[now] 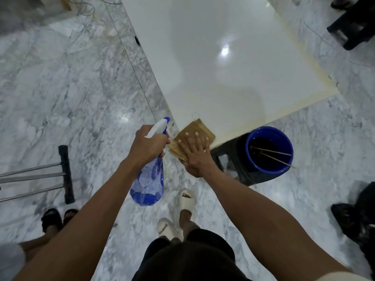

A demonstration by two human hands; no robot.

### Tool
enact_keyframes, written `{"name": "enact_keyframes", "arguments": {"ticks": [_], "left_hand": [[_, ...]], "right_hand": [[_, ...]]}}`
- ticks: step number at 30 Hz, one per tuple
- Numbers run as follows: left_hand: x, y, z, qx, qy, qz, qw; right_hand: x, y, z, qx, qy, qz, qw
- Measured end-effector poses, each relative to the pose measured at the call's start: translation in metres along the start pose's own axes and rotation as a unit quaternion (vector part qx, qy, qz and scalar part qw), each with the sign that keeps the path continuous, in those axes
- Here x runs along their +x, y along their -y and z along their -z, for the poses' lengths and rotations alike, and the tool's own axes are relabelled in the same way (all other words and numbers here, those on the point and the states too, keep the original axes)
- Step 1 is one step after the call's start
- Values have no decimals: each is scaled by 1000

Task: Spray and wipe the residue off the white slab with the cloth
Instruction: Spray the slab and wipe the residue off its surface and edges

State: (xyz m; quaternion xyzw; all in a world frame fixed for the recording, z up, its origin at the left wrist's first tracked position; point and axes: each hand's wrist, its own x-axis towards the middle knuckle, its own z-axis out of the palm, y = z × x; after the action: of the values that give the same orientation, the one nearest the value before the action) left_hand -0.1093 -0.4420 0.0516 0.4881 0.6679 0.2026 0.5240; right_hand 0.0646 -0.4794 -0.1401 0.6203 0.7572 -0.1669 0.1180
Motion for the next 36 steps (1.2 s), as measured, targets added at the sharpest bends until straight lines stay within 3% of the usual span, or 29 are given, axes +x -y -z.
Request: {"name": "enact_keyframes", "arguments": {"ticks": [10, 15, 16, 18, 22, 24, 26, 30, 33, 36], "left_hand": [[-63, 37, -4, 15, 29, -15, 999], [-84, 39, -3, 21, 37, -31, 999], [-89, 38, -1, 14, 36, -32, 999], [-96, 34, 5, 3, 35, -35, 999], [-105, 24, 23, 1, 26, -50, 998], [-105, 20, 35, -3, 15, -66, 998], [-102, 13, 49, -9, 5, -69, 998], [-77, -6, 77, -2, -15, -69, 998], [-40, -26, 101, -11, -29, -64, 997], [10, -52, 124, -11, -53, -58, 997]], "right_hand": [[-63, 13, -15, 80, 19, -57, 995], [-78, 16, 14, 257, 77, -104, 958], [-79, 18, 19, 319, 82, -136, 935], [-85, 27, 36, 486, 64, -178, 854], [-92, 46, 87, 686, 17, -155, 711], [-87, 57, 109, 780, -4, -138, 610], [-77, 70, 136, 836, -20, -106, 537], [-40, 82, 184, 883, -24, -47, 467], [8, 83, 207, 908, -16, -50, 415], [75, 80, 226, 916, 1, -61, 396]]}}
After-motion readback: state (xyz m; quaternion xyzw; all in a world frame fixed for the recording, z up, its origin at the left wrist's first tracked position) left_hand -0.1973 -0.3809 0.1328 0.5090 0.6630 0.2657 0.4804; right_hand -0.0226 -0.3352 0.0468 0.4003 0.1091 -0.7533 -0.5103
